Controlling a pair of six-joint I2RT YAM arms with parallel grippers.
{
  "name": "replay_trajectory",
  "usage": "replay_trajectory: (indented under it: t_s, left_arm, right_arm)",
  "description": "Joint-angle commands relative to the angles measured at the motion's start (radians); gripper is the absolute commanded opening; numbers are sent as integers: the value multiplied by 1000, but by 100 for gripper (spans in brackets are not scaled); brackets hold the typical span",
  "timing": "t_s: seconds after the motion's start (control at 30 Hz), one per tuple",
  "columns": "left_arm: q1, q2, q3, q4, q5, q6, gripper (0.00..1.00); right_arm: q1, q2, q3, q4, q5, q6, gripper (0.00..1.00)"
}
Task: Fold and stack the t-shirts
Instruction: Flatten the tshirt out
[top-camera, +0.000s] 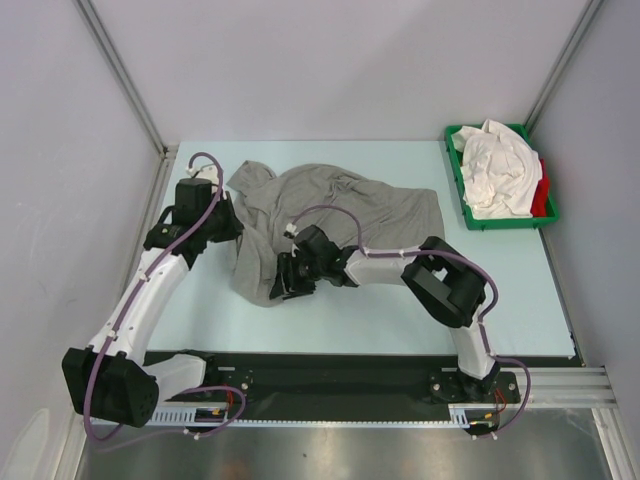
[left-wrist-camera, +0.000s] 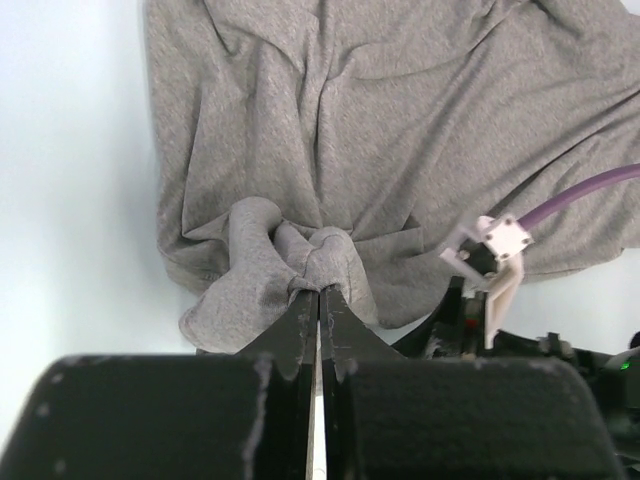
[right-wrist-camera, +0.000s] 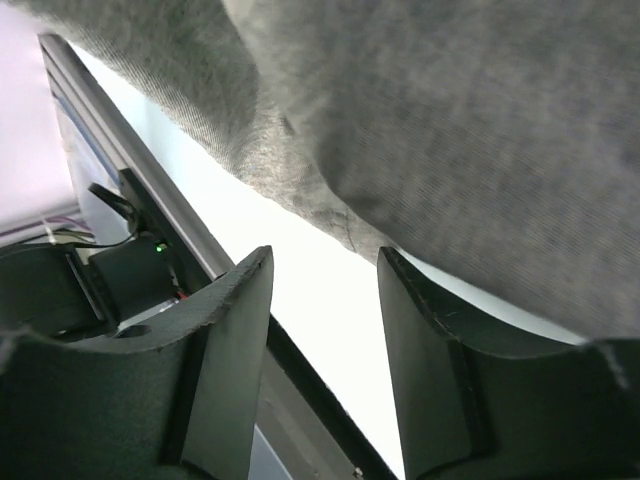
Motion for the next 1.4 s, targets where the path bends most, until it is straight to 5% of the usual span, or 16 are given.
replay_trajectory:
  t_s: [0.0, 0.5, 0.6, 0.83, 0.93, 1.17, 1.37]
  left_arm:
    - [5, -11, 3, 45, 32, 18, 0]
    - [5, -37, -17, 43, 43, 9, 0]
    - [5, -44, -22, 45, 43, 4, 0]
    - [5, -59, -38, 43, 45, -4, 0]
    - [6, -65, -41, 40, 40, -4, 0]
    - [20, -91, -2, -15, -23, -17, 0]
    - [25, -132, 15, -107, -109, -57, 0]
  right_arm:
    - [15, 29, 60, -59, 23, -61, 52]
    - [38, 138, 190, -195, 115, -107, 47]
    - [40, 170, 222, -230, 128, -105, 26]
    - [44, 204, 238, -318, 194, -119, 19]
    - [47, 195, 238, -315, 168, -145, 1]
    - [40, -15, 236, -382, 56, -276, 0]
    - [20, -249, 72, -384, -205, -289, 0]
